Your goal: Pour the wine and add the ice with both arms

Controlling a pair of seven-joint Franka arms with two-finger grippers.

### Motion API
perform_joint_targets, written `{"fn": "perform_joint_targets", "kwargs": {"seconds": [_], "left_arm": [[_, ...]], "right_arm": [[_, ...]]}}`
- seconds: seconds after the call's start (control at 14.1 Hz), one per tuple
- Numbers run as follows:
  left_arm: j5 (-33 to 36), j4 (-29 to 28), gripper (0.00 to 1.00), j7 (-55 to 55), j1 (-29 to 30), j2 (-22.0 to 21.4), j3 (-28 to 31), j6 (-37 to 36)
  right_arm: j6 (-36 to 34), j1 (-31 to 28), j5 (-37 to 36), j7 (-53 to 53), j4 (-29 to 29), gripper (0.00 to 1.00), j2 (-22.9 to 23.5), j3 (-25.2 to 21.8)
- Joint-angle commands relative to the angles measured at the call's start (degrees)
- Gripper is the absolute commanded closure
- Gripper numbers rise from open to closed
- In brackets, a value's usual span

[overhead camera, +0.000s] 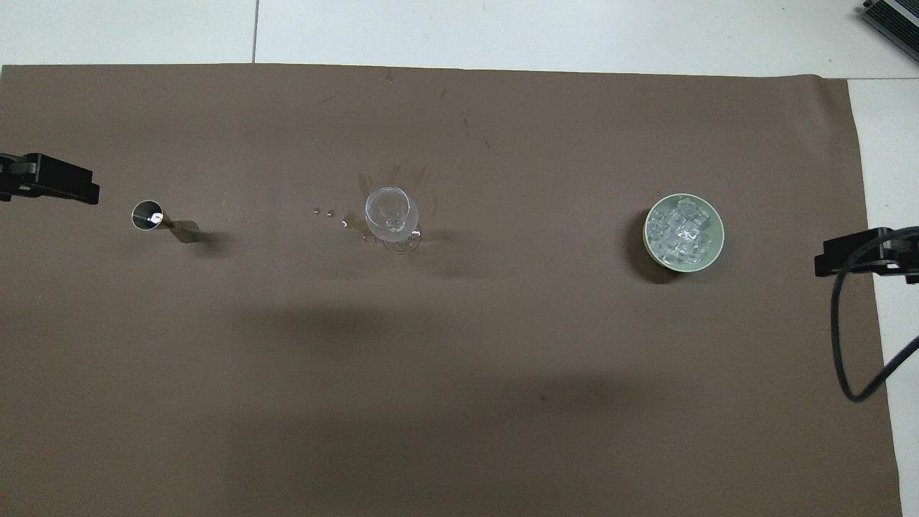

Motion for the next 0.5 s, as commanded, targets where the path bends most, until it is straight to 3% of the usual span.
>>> {"fn": "perform_joint_targets", "kwargs": {"seconds": [0.0,0.43], "left_arm": [[0.0,-0.13,0.0,0.94,0.59,-0.12,-0.2,0.32],[0.43,0.22,0.0,1.03,0.16,0.06,0.15,0.06]], "right_arm": [[0.0,-0.53,1.5,-1.1,-0.72,0.0,-0.87,-0.09],[0.0,-0.53,1.5,-1.1,-0.72,0.0,-0.87,-0.09]]}}
